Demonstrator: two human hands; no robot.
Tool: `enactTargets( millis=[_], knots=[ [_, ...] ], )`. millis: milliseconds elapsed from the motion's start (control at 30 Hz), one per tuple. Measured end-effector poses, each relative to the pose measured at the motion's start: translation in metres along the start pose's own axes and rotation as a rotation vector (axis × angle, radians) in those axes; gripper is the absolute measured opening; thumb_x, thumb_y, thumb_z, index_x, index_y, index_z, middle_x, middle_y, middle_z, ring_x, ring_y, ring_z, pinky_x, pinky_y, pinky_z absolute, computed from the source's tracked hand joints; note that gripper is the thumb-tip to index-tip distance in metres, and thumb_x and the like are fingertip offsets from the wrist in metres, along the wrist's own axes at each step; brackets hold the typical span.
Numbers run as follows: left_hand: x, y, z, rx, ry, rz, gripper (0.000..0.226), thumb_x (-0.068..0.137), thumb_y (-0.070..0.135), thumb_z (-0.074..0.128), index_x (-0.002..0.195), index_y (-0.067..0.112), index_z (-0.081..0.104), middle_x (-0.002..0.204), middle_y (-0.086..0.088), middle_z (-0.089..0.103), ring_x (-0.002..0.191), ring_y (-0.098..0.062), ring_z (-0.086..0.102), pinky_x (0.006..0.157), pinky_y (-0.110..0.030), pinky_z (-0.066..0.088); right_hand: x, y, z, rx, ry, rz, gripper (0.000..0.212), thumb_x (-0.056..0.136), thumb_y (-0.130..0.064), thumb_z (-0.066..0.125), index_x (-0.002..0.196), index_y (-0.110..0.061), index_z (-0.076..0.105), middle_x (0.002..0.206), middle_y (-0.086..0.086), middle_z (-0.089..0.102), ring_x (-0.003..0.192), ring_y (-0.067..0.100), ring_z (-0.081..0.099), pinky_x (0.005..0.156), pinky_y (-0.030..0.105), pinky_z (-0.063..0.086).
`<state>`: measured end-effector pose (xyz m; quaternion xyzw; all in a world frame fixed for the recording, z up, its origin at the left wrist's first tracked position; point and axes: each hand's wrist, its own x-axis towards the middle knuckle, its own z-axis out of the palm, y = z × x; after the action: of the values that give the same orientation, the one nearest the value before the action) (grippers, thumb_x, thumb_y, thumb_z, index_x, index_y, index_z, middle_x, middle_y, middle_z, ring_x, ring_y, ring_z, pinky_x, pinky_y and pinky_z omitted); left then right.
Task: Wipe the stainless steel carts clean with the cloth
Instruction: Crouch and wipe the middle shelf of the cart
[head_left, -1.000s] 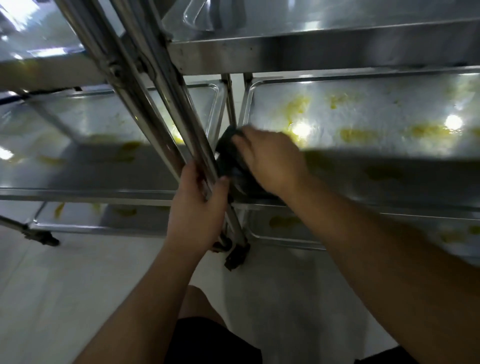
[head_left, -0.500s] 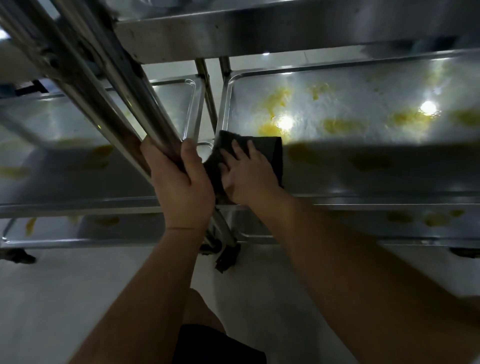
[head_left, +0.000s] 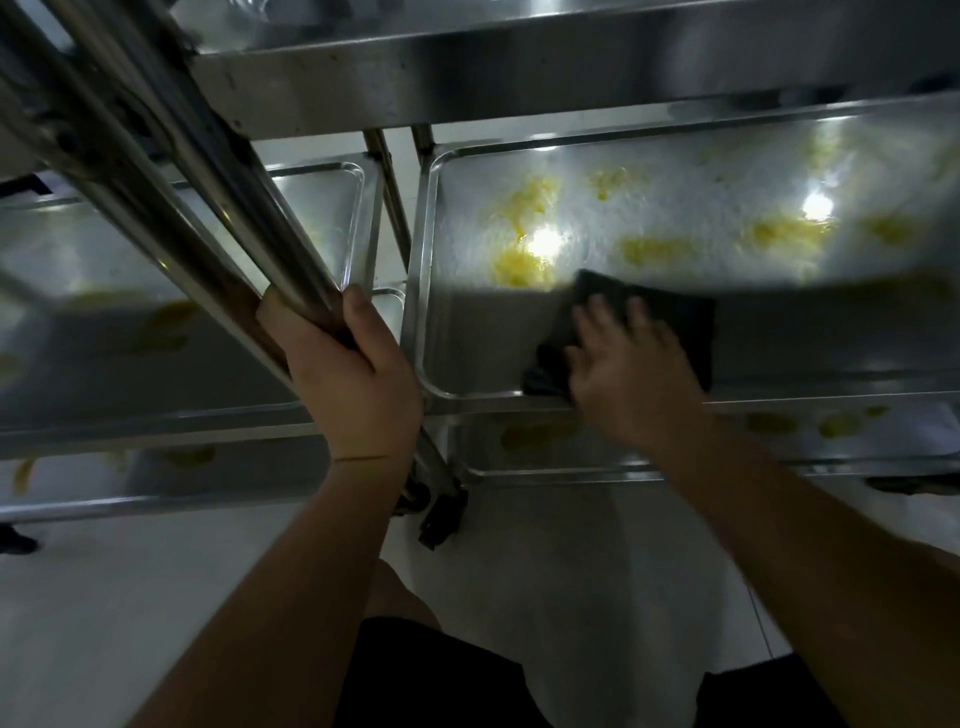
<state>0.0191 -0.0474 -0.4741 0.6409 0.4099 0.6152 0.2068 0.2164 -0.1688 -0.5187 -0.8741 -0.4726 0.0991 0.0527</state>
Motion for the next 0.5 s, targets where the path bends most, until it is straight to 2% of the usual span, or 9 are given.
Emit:
enactTargets(
  millis=[67,100,167,233,300,333,367,500],
  knots=[
    [0.0,-0.001,0.001,0.001,-0.01,-0.004,0.042,0.109,0.029,0.05,0.14,0.001,0.042,0.102,0.026,0.05,0.086,0.008,0.057,0.077,-0.012,0.046,0.007,-0.053,0.011,0.026,-0.035,-0.171,0.068,0.102,-0.054,0.008,0.166,-0.032,0.012,0.174,-0.009,0.006,0.16,0.031,0.0,0.127,0.05,0.005],
    [0.0,-0.001,0.001,-0.001,-0.022,-0.01,0.046,0.109,0.031,0.049,0.141,0.0,0.04,0.103,0.017,0.053,0.088,0.006,0.058,0.079,-0.014,0.048,0.011,-0.076,0.015,0.044,-0.047,-0.247,0.064,0.105,-0.054,0.011,0.166,-0.034,0.013,0.174,-0.011,0.007,0.16,0.029,-0.002,0.128,0.049,0.003],
    [0.001,-0.002,-0.002,-0.008,-0.065,-0.022,0.053,0.11,0.037,0.048,0.146,0.0,0.037,0.11,-0.002,0.06,0.093,-0.009,0.064,0.083,-0.024,0.055,0.017,-0.105,0.019,0.057,-0.057,-0.338,0.059,0.108,-0.052,0.015,0.165,-0.036,0.018,0.173,-0.013,0.011,0.161,0.026,-0.002,0.128,0.049,0.002],
    [0.002,-0.003,-0.006,-0.008,-0.114,-0.026,0.053,0.109,0.041,0.046,0.147,0.005,0.035,0.112,-0.017,0.062,0.092,-0.027,0.068,0.083,-0.041,0.059,0.018,-0.106,0.02,0.057,-0.058,-0.338,0.059,0.107,-0.054,0.013,0.164,-0.038,0.02,0.173,-0.013,0.012,0.161,0.025,-0.002,0.128,0.048,0.002],
    [0.004,-0.006,-0.009,-0.011,-0.154,-0.017,0.045,0.109,0.047,0.044,0.144,0.021,0.035,0.107,-0.024,0.061,0.088,-0.038,0.066,0.079,-0.053,0.058,0.012,-0.085,0.018,0.06,-0.048,-0.3,0.067,0.101,-0.058,0.006,0.163,-0.04,0.02,0.172,-0.015,0.012,0.161,0.023,0.0,0.129,0.047,0.002],
    [0.004,-0.007,-0.011,-0.013,-0.164,-0.013,0.042,0.108,0.053,0.043,0.142,0.029,0.033,0.107,-0.025,0.06,0.088,-0.039,0.066,0.078,-0.054,0.057,0.009,-0.069,0.015,0.055,-0.036,-0.273,0.072,0.097,-0.06,0.002,0.163,-0.04,0.02,0.172,-0.015,0.013,0.161,0.023,0.002,0.129,0.046,0.004],
    [0.005,-0.007,-0.012,-0.014,-0.165,-0.017,0.046,0.107,0.058,0.042,0.142,0.029,0.033,0.108,-0.024,0.06,0.089,-0.04,0.066,0.079,-0.055,0.058,0.006,-0.048,0.011,0.044,-0.017,-0.239,0.074,0.095,-0.06,0.002,0.164,-0.04,0.021,0.172,-0.015,0.015,0.161,0.023,0.005,0.128,0.046,0.006],
    [0.005,-0.01,-0.014,-0.007,-0.186,-0.068,0.074,0.103,0.067,0.04,0.145,0.006,0.032,0.107,-0.026,0.061,0.091,-0.041,0.066,0.08,-0.056,0.057,-0.005,0.079,-0.009,-0.021,0.019,-0.039,0.076,0.094,-0.063,0.006,0.163,-0.037,0.024,0.172,-0.008,0.018,0.159,0.027,0.014,0.127,0.05,0.015]
  ],
)
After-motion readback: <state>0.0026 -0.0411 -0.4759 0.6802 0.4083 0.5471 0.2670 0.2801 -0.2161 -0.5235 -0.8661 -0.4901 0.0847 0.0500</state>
